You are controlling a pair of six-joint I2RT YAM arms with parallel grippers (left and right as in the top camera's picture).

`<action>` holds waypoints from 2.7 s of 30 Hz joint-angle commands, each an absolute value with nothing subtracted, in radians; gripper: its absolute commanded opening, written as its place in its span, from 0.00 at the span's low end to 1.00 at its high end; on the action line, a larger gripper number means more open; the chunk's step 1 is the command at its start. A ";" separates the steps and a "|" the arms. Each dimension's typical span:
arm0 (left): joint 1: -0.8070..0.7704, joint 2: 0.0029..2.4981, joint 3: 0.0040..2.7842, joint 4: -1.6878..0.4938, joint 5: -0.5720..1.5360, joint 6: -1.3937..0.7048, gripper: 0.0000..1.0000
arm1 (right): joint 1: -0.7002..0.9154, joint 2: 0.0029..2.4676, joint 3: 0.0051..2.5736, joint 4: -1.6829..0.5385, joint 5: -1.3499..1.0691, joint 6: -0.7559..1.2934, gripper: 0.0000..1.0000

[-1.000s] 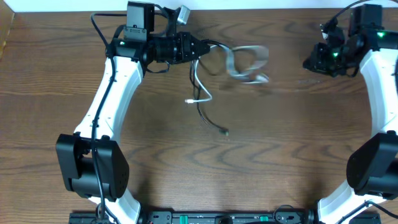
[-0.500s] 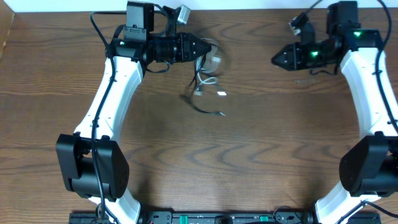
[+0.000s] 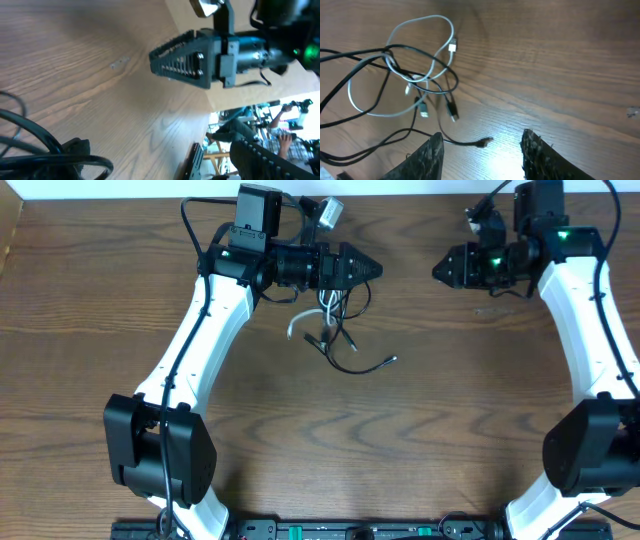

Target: Untangle cables

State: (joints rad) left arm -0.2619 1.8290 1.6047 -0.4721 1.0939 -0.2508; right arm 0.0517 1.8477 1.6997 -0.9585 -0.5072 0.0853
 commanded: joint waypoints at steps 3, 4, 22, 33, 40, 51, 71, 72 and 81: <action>-0.252 1.806 1.620 -0.438 1.011 -0.399 0.94 | 0.148 1.853 1.700 -0.944 -0.595 0.064 0.47; -0.249 1.806 1.620 -0.424 0.917 -0.492 0.94 | 0.177 1.853 1.700 -0.927 -0.650 0.037 0.50; -0.221 1.806 1.620 -0.237 0.766 -1.193 0.95 | 0.428 1.857 1.699 -0.704 -0.499 0.232 0.83; -0.216 1.806 1.620 -0.237 0.791 -1.207 0.95 | 0.458 1.943 1.699 -0.615 -0.365 0.244 0.34; -0.214 1.806 1.620 -0.237 0.824 -1.168 0.95 | 0.410 1.948 1.699 -0.657 -0.286 0.328 0.01; -0.159 1.810 1.620 -0.538 0.639 -0.276 0.95 | 0.257 1.948 1.699 -0.944 -0.364 0.316 0.01; -0.199 2.257 1.861 -0.673 0.394 0.297 0.83 | 0.229 1.948 1.699 -0.953 -0.364 0.224 0.34; -0.200 2.273 1.861 -0.672 0.383 0.312 0.82 | 0.229 1.948 1.699 -0.955 -0.364 0.212 0.36; -0.216 2.373 1.855 -0.649 0.381 0.341 0.73 | 0.229 1.948 1.699 -0.955 -0.346 0.200 0.47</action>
State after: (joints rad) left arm -0.2043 2.3470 1.8462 -0.6434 0.3862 0.3153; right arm 0.2340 1.9442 1.6989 -0.9531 -0.3557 0.2176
